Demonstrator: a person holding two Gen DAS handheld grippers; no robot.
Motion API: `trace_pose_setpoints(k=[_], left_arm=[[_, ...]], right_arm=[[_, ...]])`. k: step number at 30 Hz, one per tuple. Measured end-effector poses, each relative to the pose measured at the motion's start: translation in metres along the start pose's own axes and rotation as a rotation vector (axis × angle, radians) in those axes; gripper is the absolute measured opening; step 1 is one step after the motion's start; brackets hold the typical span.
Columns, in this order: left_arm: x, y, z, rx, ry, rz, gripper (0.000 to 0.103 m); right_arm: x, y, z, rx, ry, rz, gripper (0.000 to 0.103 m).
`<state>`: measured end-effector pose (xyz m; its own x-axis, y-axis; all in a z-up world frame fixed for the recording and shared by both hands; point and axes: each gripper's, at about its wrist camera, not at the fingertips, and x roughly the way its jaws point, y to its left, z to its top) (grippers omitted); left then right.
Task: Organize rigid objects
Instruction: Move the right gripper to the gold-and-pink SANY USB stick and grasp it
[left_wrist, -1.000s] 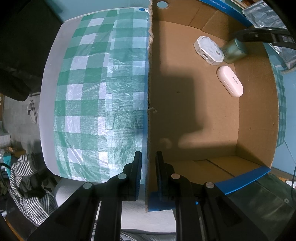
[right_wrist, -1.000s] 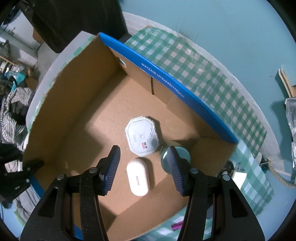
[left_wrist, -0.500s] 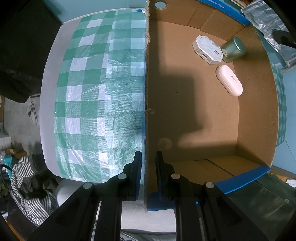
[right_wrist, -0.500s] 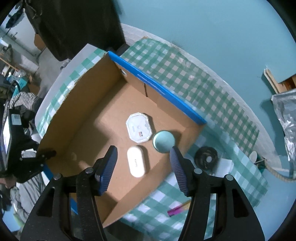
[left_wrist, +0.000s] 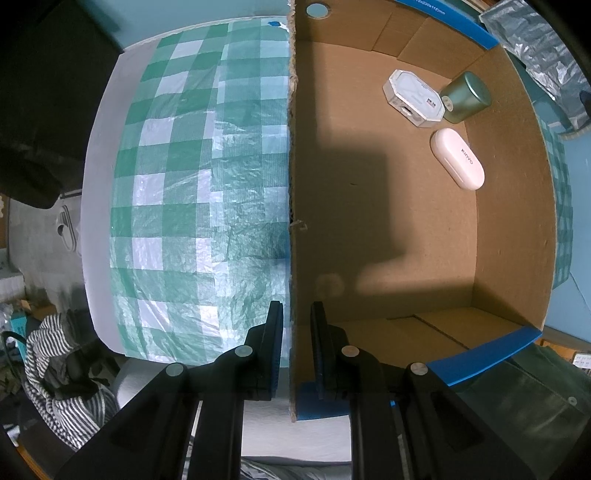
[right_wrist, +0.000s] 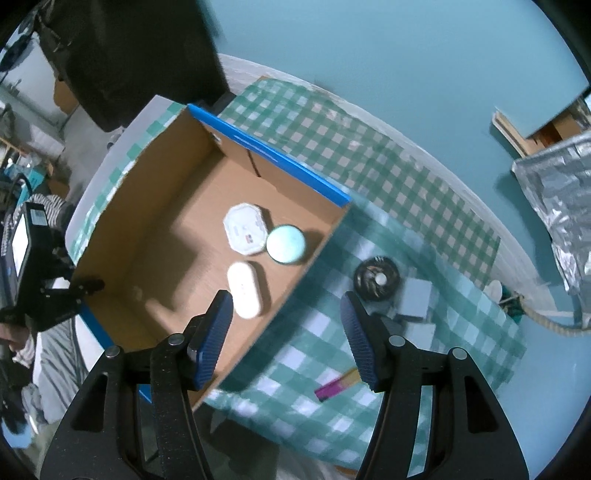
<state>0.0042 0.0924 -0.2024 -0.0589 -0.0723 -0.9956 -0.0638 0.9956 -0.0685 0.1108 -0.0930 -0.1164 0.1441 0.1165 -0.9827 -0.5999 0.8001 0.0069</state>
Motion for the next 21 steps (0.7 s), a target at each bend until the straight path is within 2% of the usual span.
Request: trace_pose_setpoints(k=[2,4,7,16,21], left_arm=[[-0.001,-0.001,0.001,0.000,-0.001,0.000,0.015],[-0.001,-0.001,0.001,0.000,-0.002,-0.001,0.015],[-0.001,-0.001,0.001,-0.001,-0.002,-0.003,0.015],[0.001,-0.001,0.002,0.001,0.010,-0.003,0.015],[0.001,-0.001,0.003,0.001,0.011,-0.004,0.015]], right_arm=[[0.001,-0.007,-0.007,0.018,0.000,-0.001,0.062],[0.003,-0.014,-0.015,0.040,0.007,-0.004,0.068],[0.014,-0.033,-0.031,0.101,0.030,-0.002,0.069],[0.081,-0.091,-0.081,0.312,0.173,-0.014,0.069],[0.112,-0.115,-0.103,0.462,0.215,0.003,0.069]])
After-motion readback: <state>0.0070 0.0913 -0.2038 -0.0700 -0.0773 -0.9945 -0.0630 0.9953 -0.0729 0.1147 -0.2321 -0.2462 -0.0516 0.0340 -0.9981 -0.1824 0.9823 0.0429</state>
